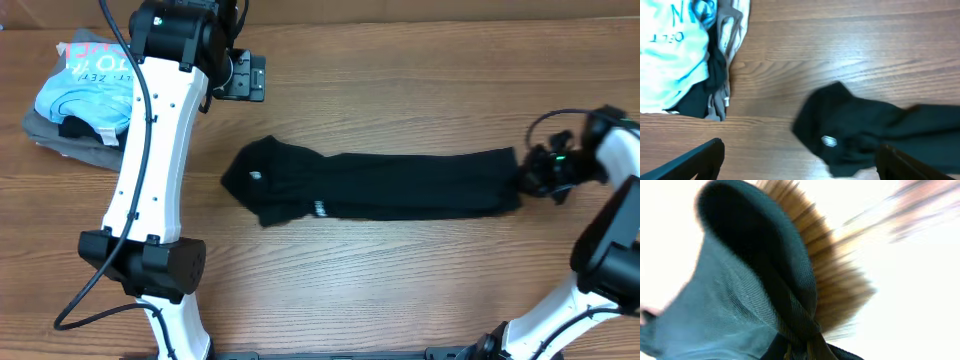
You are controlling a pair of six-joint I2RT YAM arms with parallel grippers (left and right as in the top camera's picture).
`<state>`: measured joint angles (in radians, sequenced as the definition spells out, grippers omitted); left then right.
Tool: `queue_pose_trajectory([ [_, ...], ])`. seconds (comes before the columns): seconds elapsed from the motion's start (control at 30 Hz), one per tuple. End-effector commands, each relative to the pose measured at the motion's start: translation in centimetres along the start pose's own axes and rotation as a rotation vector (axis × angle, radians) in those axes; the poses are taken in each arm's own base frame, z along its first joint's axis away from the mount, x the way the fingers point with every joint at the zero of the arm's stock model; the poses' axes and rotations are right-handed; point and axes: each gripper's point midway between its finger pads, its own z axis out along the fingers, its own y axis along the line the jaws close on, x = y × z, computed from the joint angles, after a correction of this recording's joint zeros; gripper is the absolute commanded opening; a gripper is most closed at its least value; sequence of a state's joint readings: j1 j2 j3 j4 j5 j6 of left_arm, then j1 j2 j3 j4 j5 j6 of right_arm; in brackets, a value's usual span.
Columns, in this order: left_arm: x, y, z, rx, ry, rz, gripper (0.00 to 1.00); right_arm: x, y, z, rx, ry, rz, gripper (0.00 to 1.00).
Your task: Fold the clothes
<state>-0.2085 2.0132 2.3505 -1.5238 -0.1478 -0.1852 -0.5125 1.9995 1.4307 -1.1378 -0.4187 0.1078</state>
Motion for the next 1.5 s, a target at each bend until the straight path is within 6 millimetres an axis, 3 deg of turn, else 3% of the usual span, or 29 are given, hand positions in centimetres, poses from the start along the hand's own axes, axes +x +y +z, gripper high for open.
queue_pose_trajectory([
  [0.0,-0.8,0.9,-0.4,-0.020,-0.036,-0.032,0.99,-2.0,1.0,-5.7,-0.064,-0.145,-0.012,0.04],
  [0.13,-1.3,0.9,-0.4,-0.016,-0.055,-0.036,1.00,-1.5,2.8,-7.8,-0.114,-0.188,-0.073,0.04],
  [0.27,-1.6,0.9,-0.4,-0.014,-0.066,-0.039,1.00,0.4,5.6,-7.4,-0.111,-0.157,-0.188,0.04],
  [0.63,-1.5,0.8,0.6,-0.016,-0.042,-0.038,1.00,8.8,14.6,-1.2,-0.028,0.041,-0.543,0.04],
  [0.8,-1.4,0.7,1.5,-0.019,-0.025,-0.035,1.00,12.5,16.8,2.3,0.027,0.088,-0.641,0.06],
  [0.87,-1.4,0.6,1.9,-0.020,-0.021,-0.035,1.00,14.0,17.7,3.7,0.027,0.101,-0.681,0.14],
  [0.9,-1.4,0.6,2.1,-0.019,-0.018,-0.035,1.00,14.7,18.3,4.4,0.022,0.103,-0.698,0.27],
  [1.03,-1.0,0.0,3.0,0.003,0.016,-0.030,1.00,16.9,20.2,5.6,0.011,0.111,-0.754,0.58],
  [1.13,0.0,-1.0,4.3,0.052,0.080,-0.019,1.00,17.0,21.3,4.8,-0.001,0.095,-0.742,0.64],
  [1.27,1.9,-3.5,6.6,0.182,0.196,0.061,1.00,15.5,22.0,2.3,-0.015,0.055,-0.727,0.71],
  [1.4,4.1,-5.4,9.4,0.280,0.314,0.129,1.00,13.6,21.5,0.6,-0.015,0.023,-0.697,0.86],
  [1.47,5.8,-5.8,10.8,0.304,0.380,0.151,1.00,12.9,21.0,0.3,-0.011,0.017,-0.674,0.88],
])
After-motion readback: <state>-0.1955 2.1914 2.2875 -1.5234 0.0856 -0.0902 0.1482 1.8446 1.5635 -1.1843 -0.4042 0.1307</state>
